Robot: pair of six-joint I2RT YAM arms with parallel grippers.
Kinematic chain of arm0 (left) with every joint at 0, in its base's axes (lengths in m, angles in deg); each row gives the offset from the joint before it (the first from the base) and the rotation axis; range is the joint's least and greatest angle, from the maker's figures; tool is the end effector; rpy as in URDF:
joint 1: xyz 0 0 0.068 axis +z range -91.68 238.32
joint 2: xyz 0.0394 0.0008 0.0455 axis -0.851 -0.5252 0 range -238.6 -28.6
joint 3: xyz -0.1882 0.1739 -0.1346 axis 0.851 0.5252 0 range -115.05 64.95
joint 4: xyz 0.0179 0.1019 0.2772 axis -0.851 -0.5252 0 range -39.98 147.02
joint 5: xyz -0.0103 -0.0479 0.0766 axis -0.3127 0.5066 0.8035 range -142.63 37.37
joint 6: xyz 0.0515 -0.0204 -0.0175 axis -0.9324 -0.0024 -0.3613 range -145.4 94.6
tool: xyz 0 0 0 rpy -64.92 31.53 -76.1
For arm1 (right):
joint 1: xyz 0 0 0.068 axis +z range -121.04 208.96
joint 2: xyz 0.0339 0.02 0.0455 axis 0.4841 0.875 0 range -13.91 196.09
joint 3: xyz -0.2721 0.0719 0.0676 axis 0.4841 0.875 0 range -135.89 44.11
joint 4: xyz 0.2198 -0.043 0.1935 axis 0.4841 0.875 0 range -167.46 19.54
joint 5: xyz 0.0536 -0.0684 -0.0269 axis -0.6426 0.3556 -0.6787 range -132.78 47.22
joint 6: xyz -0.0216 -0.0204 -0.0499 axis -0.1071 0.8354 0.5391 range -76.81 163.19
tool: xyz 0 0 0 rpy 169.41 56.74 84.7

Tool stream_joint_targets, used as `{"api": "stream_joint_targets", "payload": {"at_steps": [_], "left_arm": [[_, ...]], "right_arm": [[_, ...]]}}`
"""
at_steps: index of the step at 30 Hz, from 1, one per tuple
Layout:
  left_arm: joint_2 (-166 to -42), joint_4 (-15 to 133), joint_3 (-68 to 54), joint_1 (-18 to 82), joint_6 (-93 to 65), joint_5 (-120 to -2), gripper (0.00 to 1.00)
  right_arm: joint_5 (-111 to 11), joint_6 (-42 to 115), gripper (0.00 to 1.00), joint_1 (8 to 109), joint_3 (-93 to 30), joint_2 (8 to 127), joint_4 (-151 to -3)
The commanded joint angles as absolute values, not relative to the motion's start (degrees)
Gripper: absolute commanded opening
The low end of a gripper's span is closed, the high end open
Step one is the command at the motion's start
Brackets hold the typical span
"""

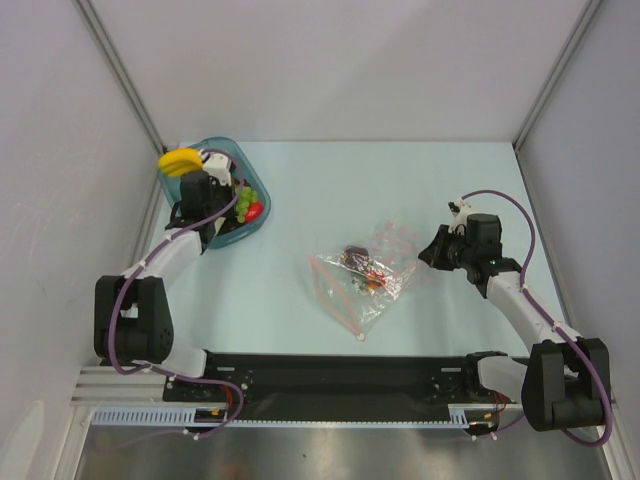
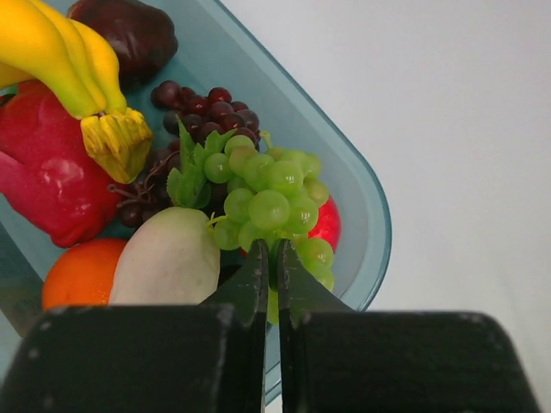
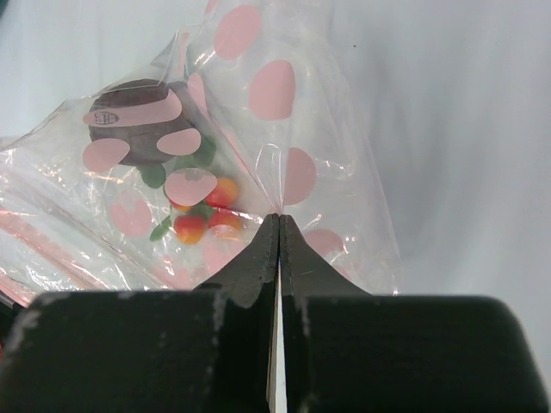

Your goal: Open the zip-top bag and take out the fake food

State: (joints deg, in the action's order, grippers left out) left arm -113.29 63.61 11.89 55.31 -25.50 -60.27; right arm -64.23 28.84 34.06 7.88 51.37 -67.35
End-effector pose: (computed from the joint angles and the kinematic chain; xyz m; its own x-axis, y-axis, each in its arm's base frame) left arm 0.3687 -0.0250 0.2481 -0.4223 0.0240 -0.9061 0.1731 0.9834 -0.0546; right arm 0.2628 0.0387 0.2134 -0.6998 0.1690 -0.6940 -0.1980 0.8876 0.4159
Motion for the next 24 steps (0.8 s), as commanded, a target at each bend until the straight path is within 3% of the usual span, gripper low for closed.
{"api": "stream_joint_targets", "payload": {"at_steps": [1, 2, 4, 6, 7, 10, 19, 24], "left_arm": [[-113.2, 63.7, 11.7, 55.5, -28.9, -56.7, 0.02], [-113.5, 63.3, 11.6, 55.5, -29.1, -55.7, 0.09], [-113.5, 62.5, 11.0, 55.5, -28.9, -54.0, 0.41], [-112.4, 62.6, 11.2, 55.2, -28.4, -53.2, 0.56], [-111.8, 63.2, 11.3, 55.1, -28.4, -53.2, 0.75], [-108.1, 63.4, 12.3, 53.3, -28.7, -51.1, 0.86], [-94.9, 62.2, 15.6, 34.7, -32.9, -45.5, 0.83], [-87.7, 64.6, 24.0, 27.9, -27.7, -56.8, 0.66]], "right_arm": [[-65.3, 28.9, 0.00, 33.9, 7.9, 51.4, -69.1], [-65.3, 28.9, 0.00, 33.9, 7.9, 51.2, -69.1], [-65.3, 28.9, 0.00, 33.8, 8.0, 51.0, -68.9], [-65.3, 29.0, 0.00, 33.9, 8.0, 51.0, -68.9], [-65.3, 29.0, 0.00, 33.9, 8.0, 51.0, -68.8], [-65.3, 29.0, 0.00, 33.9, 8.0, 51.0, -68.8], [-65.4, 29.0, 0.00, 33.9, 8.0, 50.8, -68.8], [-65.4, 28.9, 0.00, 33.9, 7.9, 50.8, -69.1]]}}
